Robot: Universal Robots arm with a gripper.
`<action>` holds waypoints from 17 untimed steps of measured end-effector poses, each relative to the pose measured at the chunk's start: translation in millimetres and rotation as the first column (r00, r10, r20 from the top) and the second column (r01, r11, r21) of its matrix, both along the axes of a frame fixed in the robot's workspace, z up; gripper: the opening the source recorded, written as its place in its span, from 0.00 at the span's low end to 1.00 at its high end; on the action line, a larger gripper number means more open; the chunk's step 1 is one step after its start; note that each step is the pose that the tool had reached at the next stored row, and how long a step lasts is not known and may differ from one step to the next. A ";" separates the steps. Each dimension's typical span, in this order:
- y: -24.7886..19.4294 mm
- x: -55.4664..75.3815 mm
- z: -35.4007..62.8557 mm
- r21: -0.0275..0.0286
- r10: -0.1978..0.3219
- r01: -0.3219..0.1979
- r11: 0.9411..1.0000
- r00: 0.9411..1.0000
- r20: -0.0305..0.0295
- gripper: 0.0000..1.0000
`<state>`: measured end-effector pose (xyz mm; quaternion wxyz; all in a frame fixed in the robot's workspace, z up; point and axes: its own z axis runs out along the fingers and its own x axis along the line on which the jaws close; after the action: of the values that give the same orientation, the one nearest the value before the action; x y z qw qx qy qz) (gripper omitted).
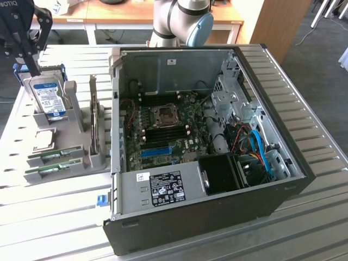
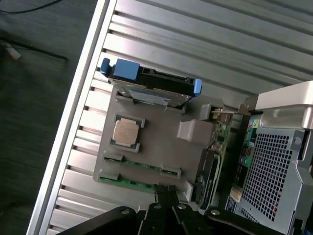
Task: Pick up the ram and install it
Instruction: 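Pick up the ram and move it above insertion slot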
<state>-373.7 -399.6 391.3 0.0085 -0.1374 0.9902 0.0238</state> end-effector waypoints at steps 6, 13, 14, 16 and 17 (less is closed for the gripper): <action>0.0 0.0 0.0 0.000 0.098 -0.098 0.995 0.995 0.000 0.11; 0.0 0.0 0.0 0.000 0.209 -0.209 0.978 0.978 0.000 0.11; 0.0 0.0 0.0 0.000 0.225 -0.225 0.974 0.974 0.000 0.11; 0.0 0.0 0.0 0.000 0.257 -0.257 0.966 0.966 0.000 0.11; 0.0 0.0 0.0 0.000 0.273 -0.273 0.962 0.962 0.000 0.11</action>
<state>-373.6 -399.6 391.3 0.0051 -0.2725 0.9618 0.0248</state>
